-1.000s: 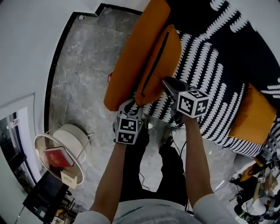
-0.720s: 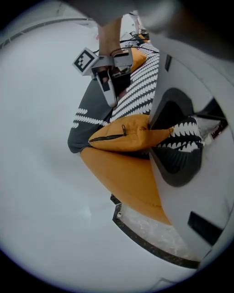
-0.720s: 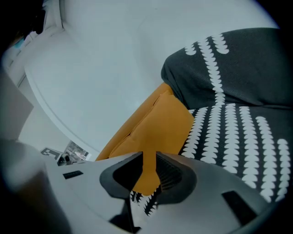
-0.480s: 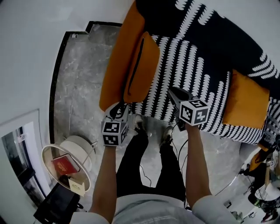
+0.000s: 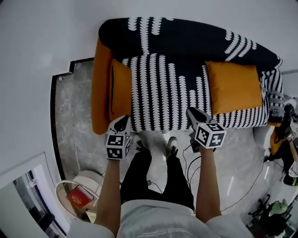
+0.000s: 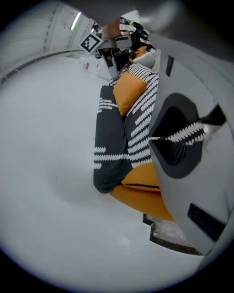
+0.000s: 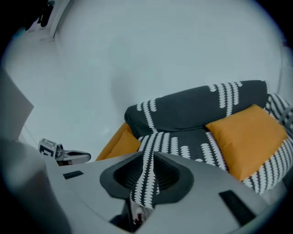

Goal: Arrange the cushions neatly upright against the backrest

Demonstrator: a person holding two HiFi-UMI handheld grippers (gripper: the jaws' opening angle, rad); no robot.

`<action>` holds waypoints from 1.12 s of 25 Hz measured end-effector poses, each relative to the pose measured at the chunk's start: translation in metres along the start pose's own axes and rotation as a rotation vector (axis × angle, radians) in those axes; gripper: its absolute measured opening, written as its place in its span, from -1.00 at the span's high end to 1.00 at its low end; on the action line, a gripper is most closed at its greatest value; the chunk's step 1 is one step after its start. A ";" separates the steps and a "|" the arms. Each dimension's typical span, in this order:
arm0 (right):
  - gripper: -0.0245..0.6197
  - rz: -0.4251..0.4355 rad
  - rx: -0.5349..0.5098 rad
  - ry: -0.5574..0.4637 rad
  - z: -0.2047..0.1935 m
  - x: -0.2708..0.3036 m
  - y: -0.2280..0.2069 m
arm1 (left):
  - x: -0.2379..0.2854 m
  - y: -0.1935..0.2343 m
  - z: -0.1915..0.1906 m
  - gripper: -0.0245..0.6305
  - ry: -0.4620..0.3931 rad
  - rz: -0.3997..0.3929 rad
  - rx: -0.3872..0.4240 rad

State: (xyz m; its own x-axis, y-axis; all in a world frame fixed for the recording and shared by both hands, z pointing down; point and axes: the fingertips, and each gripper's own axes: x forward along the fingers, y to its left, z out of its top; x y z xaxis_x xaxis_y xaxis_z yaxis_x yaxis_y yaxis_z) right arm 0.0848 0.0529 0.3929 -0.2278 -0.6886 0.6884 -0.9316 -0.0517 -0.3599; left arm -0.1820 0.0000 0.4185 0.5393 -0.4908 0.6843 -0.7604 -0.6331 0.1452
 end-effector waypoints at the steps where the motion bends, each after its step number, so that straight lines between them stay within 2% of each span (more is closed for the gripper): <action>1: 0.71 -0.029 0.009 -0.020 0.003 -0.018 -0.012 | 0.004 -0.014 0.011 0.82 -0.005 -0.024 0.026; 4: 0.72 -0.103 0.056 -0.076 0.007 -0.073 -0.049 | 0.011 -0.064 0.041 0.87 -0.017 -0.085 0.085; 10: 0.90 -0.214 0.110 -0.163 0.004 -0.176 -0.112 | 0.007 -0.166 0.093 0.87 -0.064 -0.170 0.176; 19: 0.91 -0.352 -0.008 -0.161 0.010 -0.315 -0.227 | 0.006 -0.335 0.142 0.87 -0.130 -0.223 0.228; 24: 0.91 -0.408 -0.029 -0.186 0.013 -0.374 -0.284 | 0.009 -0.413 0.155 0.86 -0.143 -0.254 0.292; 28: 0.91 -0.444 -0.006 -0.214 0.012 -0.418 -0.320 | 0.010 -0.459 0.176 0.87 -0.168 -0.279 0.326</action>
State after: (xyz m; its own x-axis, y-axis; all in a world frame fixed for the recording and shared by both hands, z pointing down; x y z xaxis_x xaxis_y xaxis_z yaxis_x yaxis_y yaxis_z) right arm 0.4818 0.3490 0.2130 0.2549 -0.7341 0.6294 -0.9272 -0.3703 -0.0564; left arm 0.2360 0.1803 0.2336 0.7786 -0.3484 0.5219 -0.4392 -0.8966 0.0567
